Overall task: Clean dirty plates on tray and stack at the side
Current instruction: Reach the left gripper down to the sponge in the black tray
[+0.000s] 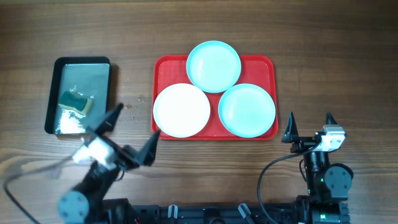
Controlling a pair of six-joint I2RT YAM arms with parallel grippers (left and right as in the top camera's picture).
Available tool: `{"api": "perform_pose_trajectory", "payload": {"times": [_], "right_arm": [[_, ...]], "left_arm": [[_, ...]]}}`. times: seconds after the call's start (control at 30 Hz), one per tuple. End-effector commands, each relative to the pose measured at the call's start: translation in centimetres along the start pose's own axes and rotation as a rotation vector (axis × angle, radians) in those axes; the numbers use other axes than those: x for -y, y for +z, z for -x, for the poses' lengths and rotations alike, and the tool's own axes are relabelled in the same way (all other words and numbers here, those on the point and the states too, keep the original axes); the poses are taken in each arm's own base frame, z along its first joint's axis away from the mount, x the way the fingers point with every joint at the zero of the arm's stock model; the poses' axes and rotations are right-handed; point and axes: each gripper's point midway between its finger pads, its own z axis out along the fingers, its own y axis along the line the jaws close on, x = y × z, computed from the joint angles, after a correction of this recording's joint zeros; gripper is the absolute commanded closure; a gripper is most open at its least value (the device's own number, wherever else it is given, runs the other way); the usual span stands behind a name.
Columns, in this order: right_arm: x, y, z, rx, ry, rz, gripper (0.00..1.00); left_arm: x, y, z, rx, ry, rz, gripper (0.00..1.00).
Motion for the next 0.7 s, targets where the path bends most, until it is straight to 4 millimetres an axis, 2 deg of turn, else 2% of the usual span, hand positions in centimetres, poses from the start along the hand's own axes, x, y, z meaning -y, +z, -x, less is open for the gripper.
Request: {"api": "perform_pose_trajectory", "payload": {"times": [0.0,0.03,0.17,0.23,0.3,0.37,0.43,0.5,0.6,0.67], "right_arm": [[-0.2,0.0,0.1,0.006,-0.011,0.011,0.0],[-0.2,0.0,0.1,0.006,-0.011,0.011,0.0],[-0.2,0.0,0.1,0.006,-0.011,0.011,0.0],[-0.2,0.0,0.1,0.006,-0.011,0.011,0.0],[-0.2,0.0,0.1,0.006,-0.011,0.011,0.0],[-0.2,0.0,0.1,0.006,-0.011,0.011,0.0],[-0.2,0.0,0.1,0.006,-0.011,0.011,0.0],[-0.2,0.0,0.1,0.006,-0.011,0.011,0.0],[-0.2,0.0,0.1,0.006,-0.011,0.011,0.0],[-0.2,0.0,0.1,0.006,-0.011,0.011,0.0]], "left_arm": [[-3.7,4.3,1.2,-0.232,0.015,0.097,0.0],[-5.3,5.7,0.3,-0.358,-0.018,0.13,0.0],[-8.3,8.9,-3.1,-0.724,-0.191,0.146,0.0],[-9.3,9.6,-4.8,-0.839,-0.268,0.161,0.0],[-11.6,10.7,-5.9,-0.892,-0.359,0.244,0.0],[-16.6,9.7,-6.6,-0.925,-0.524,0.573,0.0],[-19.8,8.0,-6.8,-0.947,-0.585,0.777,0.0],[-23.8,5.2,-7.1,-0.916,-0.672,1.027,0.0],[-27.6,2.3,-7.7,-0.851,-0.793,1.182,0.0],[-28.6,0.9,-8.3,-0.852,-0.831,1.231,0.0]]}}
